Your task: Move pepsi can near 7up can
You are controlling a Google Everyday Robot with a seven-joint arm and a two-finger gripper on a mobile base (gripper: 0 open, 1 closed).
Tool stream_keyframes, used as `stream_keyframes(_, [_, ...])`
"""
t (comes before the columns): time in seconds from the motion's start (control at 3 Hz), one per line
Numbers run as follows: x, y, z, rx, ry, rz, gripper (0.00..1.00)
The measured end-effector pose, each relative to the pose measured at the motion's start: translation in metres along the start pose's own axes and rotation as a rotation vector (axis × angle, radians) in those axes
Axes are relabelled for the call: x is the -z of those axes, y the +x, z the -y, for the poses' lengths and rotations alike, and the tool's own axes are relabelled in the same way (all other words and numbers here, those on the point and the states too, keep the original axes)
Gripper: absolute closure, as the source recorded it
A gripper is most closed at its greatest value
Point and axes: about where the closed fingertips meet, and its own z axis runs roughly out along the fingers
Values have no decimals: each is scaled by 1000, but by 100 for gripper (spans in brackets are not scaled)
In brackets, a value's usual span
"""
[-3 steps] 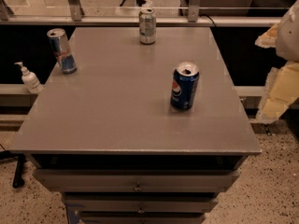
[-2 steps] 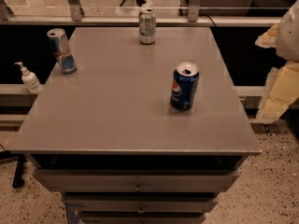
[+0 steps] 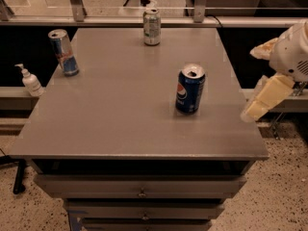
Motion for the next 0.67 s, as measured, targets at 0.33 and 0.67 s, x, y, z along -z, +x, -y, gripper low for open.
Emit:
stream_keyframes(0.33, [-32, -2, 25, -52, 10, 170, 0])
stream_keyframes(0.67, [-58, -8, 36, -120, -2, 357, 0])
